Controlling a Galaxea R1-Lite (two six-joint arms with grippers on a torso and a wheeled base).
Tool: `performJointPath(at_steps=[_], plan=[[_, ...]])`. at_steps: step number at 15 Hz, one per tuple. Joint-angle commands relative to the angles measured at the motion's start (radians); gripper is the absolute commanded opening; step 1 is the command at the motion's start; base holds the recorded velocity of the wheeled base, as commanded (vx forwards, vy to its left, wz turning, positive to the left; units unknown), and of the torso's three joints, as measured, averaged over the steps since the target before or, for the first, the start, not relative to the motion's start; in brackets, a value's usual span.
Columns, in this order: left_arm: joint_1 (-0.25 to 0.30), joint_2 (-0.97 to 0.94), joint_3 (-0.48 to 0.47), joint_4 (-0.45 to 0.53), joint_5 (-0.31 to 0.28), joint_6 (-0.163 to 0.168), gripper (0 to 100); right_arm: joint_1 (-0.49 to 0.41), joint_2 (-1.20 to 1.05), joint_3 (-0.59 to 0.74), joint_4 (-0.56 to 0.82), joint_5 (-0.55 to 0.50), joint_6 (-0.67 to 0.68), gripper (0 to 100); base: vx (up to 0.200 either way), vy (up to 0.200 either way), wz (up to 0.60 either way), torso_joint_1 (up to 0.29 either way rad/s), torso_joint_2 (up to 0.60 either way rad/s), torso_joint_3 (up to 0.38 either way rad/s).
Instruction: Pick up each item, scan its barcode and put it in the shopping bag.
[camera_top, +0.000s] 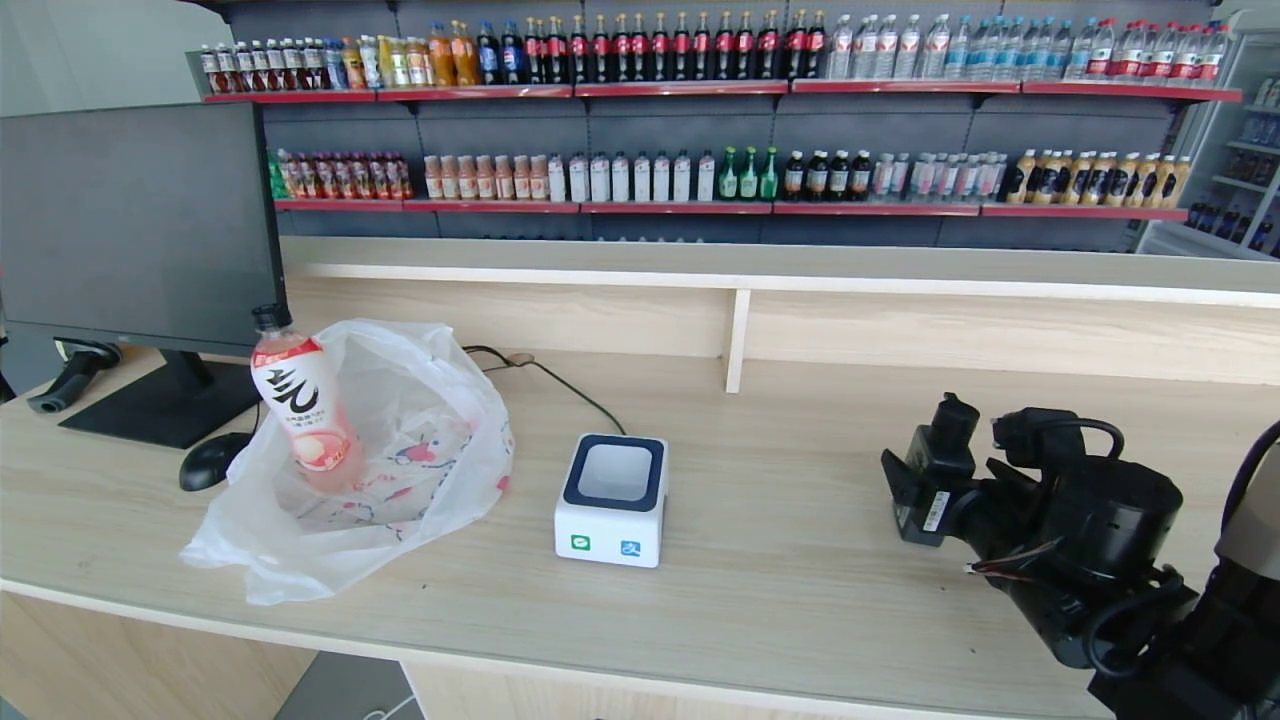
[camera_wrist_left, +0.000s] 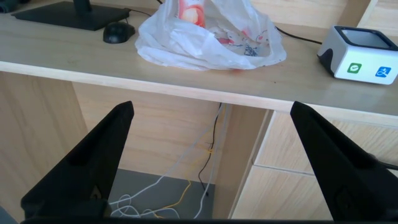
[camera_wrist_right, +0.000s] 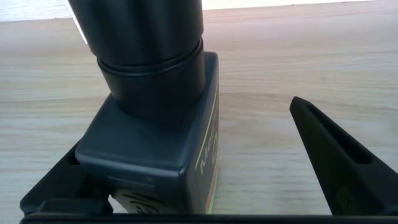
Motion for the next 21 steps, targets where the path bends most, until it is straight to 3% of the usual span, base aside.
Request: performJointPath(at_steps=[1, 8, 9, 21], plan=[[0.0, 0.0, 0.0, 0.0, 0.0, 0.0, 100, 0.0, 0.011, -0.001, -0.001, 0.0, 0.001, 100, 0.0, 0.0, 0.0, 0.0, 0.0, 0.0], [0.0, 0.0, 0.0, 0.0, 0.0, 0.0, 100, 0.003, 0.023, -0.019, -0.001, 0.0, 0.001, 100, 0.0, 0.0, 0.0, 0.0, 0.0, 0.0], [0.0, 0.0, 0.0, 0.0, 0.0, 0.0, 100, 0.002, 0.023, -0.022, -0.001, 0.0, 0.001, 0, 0.0, 0.0, 0.0, 0.0, 0.0, 0.0], [0.0, 0.0, 0.0, 0.0, 0.0, -0.002, 100, 0.003, 0.006, -0.034, -0.001, 0.0, 0.003, 0, 0.0, 0.0, 0.0, 0.0, 0.0, 0.0]])
